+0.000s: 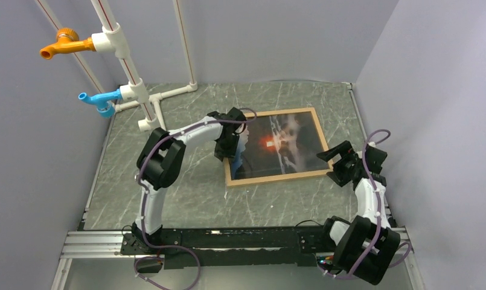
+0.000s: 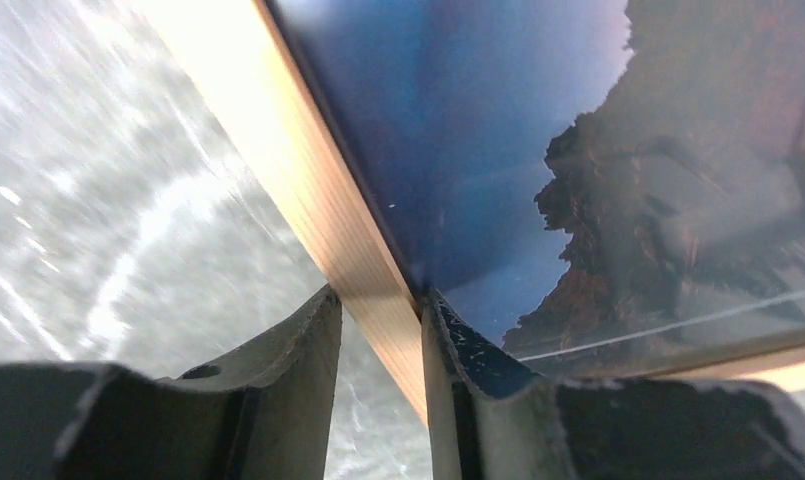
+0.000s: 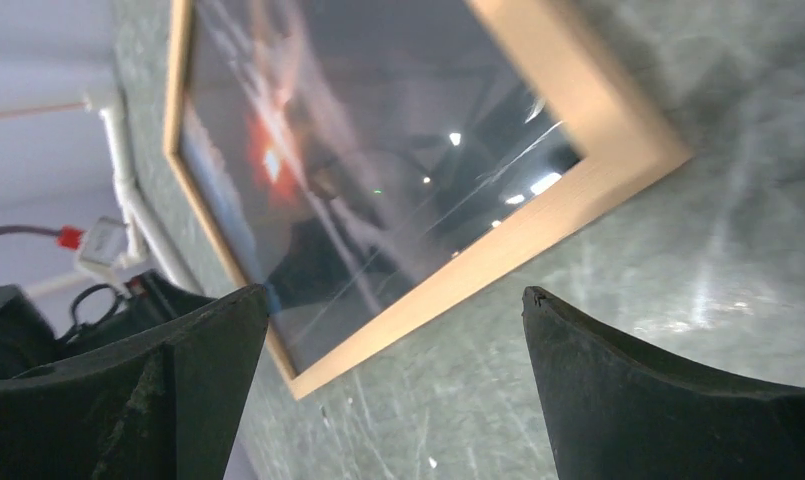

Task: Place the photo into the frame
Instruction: Adjust the photo frame at the center of the board.

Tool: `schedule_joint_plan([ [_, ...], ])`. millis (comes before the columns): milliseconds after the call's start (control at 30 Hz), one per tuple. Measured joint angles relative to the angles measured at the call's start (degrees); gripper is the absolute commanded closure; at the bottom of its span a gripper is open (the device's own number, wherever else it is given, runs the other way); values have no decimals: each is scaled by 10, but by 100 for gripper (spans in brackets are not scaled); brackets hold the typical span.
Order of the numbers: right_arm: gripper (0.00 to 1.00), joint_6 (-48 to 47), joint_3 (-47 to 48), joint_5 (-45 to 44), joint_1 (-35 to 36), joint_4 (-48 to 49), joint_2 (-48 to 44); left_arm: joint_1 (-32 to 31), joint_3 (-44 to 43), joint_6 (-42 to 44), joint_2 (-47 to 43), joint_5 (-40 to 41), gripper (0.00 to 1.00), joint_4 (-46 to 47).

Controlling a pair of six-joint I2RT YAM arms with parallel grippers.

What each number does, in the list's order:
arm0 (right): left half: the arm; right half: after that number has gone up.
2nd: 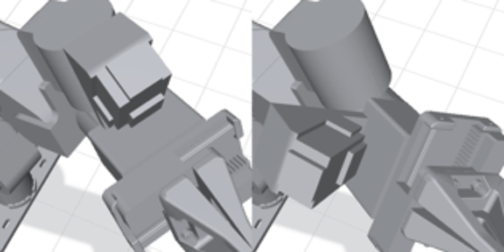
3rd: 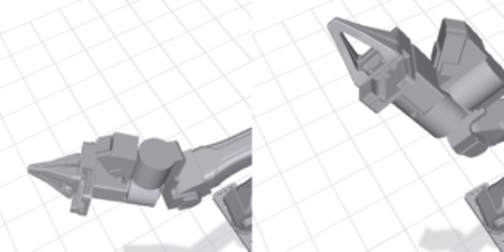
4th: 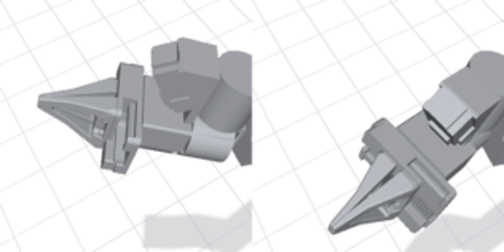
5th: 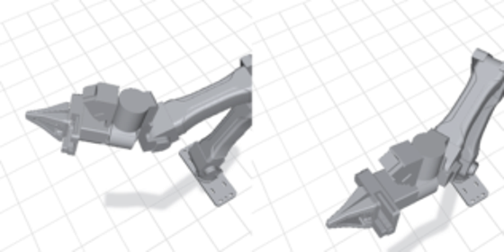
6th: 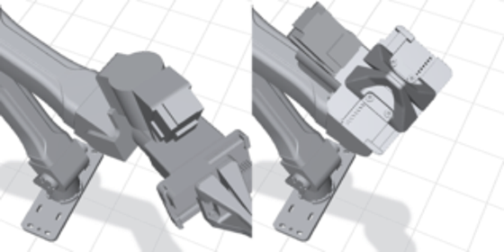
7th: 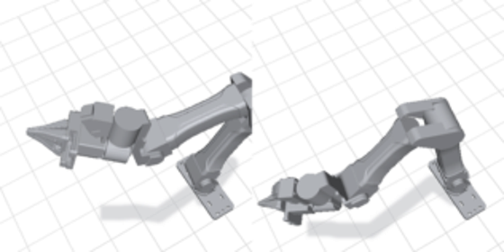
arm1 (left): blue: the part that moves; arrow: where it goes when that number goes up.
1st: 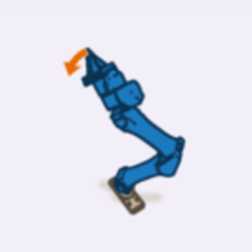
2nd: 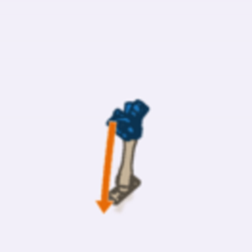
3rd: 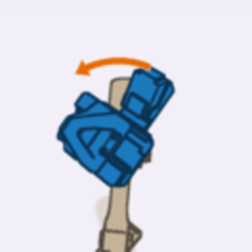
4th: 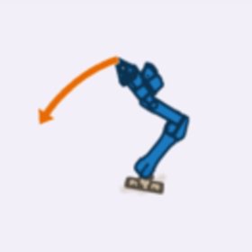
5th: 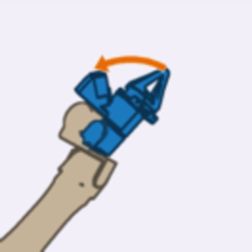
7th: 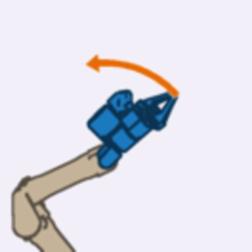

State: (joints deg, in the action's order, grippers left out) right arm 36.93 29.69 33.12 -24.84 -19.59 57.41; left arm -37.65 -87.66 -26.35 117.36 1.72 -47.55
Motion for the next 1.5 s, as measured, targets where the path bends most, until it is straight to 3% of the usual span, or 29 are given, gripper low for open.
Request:
schedule_joint_plan([
  [67,0,-10,3,-13,-27,-12,14,10,-47,16,28,18,56,-17],
  [167,0,-18,5,-41,-40,-25,22,27,-93,37,53,56,10,-19],
  [233,0,-20,7,-63,-41,-30,22,35,-93,50,53,70,1,-13],
  [333,0,-20,10,-109,-44,-33,18,46,-52,43,24,74,1,9],
  [567,0,-7,6,-171,-48,12,9,21,135,-9,-125,33,1,59],
  [767,0,-3,16,-109,-48,78,177,-27,223,-76,-195,-9,1,85],
  [900,0,-12,49,-55,-48,117,239,-46,266,-111,-204,-38,1,110],
  [1233,0,-26,4,46,-38,186,240,-38,230,-131,-157,-64,2,129],
  [1400,0,-30,-67,55,-34,202,160,-5,197,-120,-132,-51,1,105],
  [1500,0,-13,-133,66,-26,195,66,20,155,-100,-99,-49,0,86],
])
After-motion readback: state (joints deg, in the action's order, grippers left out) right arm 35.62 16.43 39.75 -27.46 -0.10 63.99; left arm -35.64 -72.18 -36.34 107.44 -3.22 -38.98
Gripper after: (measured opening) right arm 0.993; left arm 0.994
